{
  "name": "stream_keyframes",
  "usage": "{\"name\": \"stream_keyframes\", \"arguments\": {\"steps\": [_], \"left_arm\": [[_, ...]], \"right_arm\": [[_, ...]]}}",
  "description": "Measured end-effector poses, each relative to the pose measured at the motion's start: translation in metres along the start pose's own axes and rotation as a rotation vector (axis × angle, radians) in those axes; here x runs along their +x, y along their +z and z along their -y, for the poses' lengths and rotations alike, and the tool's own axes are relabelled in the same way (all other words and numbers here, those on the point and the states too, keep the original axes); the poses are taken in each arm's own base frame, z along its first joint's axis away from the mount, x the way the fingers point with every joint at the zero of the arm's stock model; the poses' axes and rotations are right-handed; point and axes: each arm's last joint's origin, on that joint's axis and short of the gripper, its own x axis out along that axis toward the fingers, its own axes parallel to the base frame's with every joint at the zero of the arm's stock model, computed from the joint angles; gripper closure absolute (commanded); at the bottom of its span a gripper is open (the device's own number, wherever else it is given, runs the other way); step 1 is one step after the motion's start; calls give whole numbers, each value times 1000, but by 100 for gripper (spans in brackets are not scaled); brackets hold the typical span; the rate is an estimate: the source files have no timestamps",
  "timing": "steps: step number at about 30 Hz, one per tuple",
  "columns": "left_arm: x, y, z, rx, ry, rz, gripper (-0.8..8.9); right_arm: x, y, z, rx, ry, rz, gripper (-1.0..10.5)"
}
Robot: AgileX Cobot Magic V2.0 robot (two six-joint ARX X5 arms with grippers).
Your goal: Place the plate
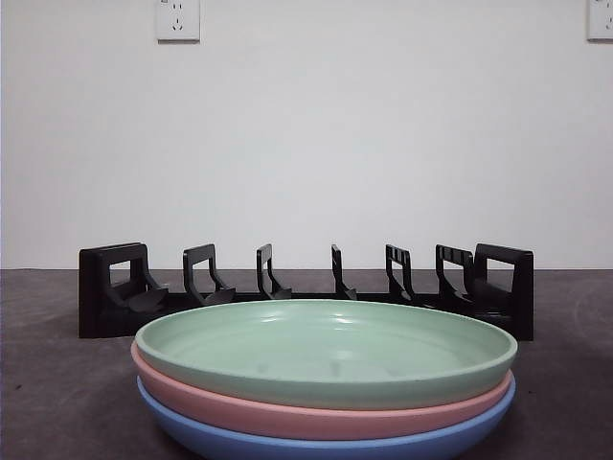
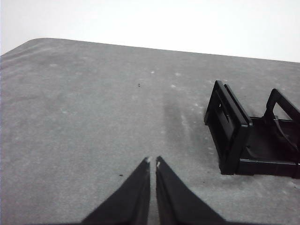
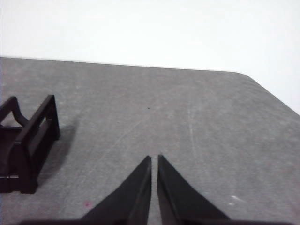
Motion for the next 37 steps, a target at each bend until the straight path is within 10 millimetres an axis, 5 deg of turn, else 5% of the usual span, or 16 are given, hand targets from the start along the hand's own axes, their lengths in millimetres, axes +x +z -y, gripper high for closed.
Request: {"name": "stream_keyframes", "arguments": {"steps": [4,37], "left_arm": [[0,0,0,0,0,0,789],[0,0,0,0,0,0,789]], "right_arm": [[4,-17,-2,16,10,-58,926],[4,-12,-1,33,9,-10,926]]}}
